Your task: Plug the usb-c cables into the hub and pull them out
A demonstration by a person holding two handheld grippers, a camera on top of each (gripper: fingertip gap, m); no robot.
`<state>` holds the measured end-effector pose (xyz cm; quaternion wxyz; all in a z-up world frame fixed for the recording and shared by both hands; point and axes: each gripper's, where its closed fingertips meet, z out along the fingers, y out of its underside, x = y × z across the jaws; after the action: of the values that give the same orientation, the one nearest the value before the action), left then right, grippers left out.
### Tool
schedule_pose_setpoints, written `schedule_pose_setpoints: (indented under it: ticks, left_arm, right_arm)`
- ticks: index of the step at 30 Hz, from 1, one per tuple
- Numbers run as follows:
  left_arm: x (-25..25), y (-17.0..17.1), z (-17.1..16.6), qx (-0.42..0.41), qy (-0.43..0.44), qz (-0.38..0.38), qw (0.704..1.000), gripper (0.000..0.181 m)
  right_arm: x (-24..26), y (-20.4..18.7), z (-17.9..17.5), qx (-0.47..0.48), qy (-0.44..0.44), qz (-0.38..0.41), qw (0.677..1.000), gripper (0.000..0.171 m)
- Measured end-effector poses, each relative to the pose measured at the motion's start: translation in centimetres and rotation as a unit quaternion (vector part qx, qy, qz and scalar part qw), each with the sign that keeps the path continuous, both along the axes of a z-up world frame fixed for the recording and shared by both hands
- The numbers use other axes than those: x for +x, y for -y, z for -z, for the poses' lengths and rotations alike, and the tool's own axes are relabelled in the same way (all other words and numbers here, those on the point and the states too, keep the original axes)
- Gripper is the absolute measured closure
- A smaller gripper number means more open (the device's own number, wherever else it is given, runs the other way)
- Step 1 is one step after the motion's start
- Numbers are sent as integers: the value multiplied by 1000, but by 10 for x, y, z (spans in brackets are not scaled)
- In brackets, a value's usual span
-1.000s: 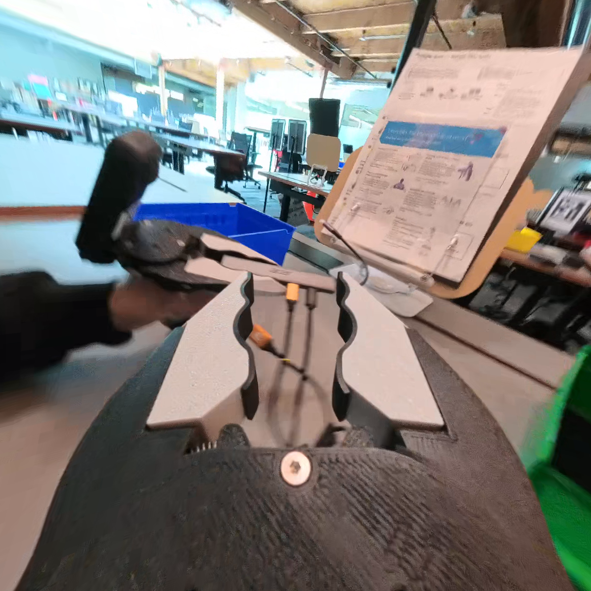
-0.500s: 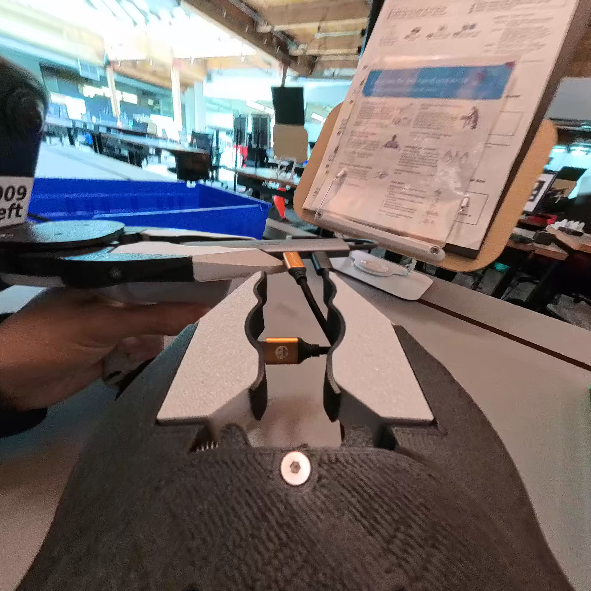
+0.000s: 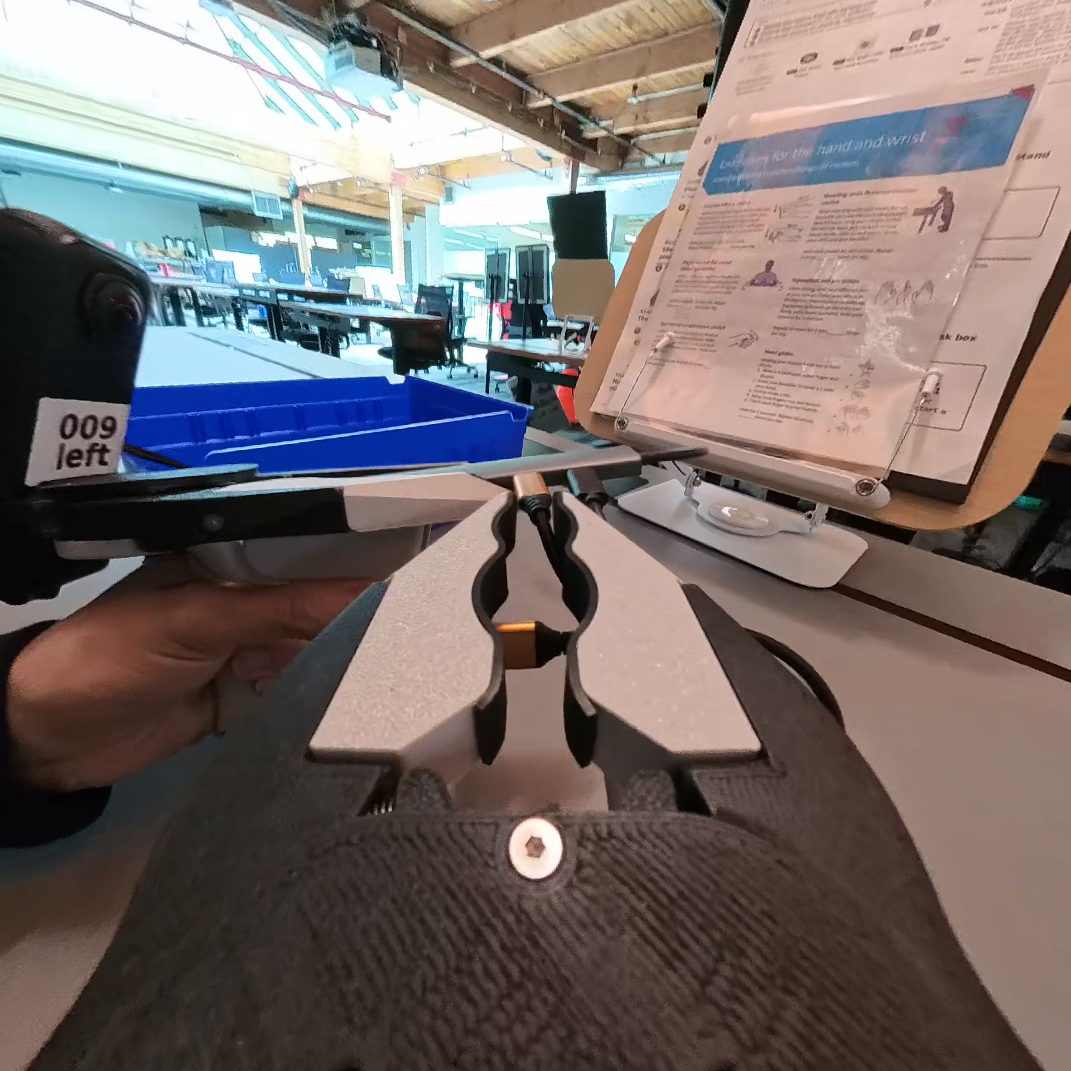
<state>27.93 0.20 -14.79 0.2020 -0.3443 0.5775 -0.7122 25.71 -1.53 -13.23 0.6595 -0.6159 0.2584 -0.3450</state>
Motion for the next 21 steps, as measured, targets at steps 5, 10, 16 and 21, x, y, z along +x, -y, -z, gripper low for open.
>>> schedule_pose_setpoints:
  ticks: [5, 10, 16, 21]
  left_arm:
    - [-4, 2, 1, -1, 3, 12, 1000, 159]
    - [2, -8, 2, 32, 7, -30, 999, 160]
    - [11, -46, -17, -4, 29, -62, 998, 160]
    - [-9, -5, -15, 52, 72, -4, 996, 159]
  right_arm:
    - [-6, 1, -2, -19, 20, 7, 1000, 164]
    - [-11, 11, -7, -53, 34, 51, 997, 171]
    - [-26, 21, -16, -11, 65, 47, 997, 171]
    - [-35, -3, -19, -54, 120, 37, 991, 148]
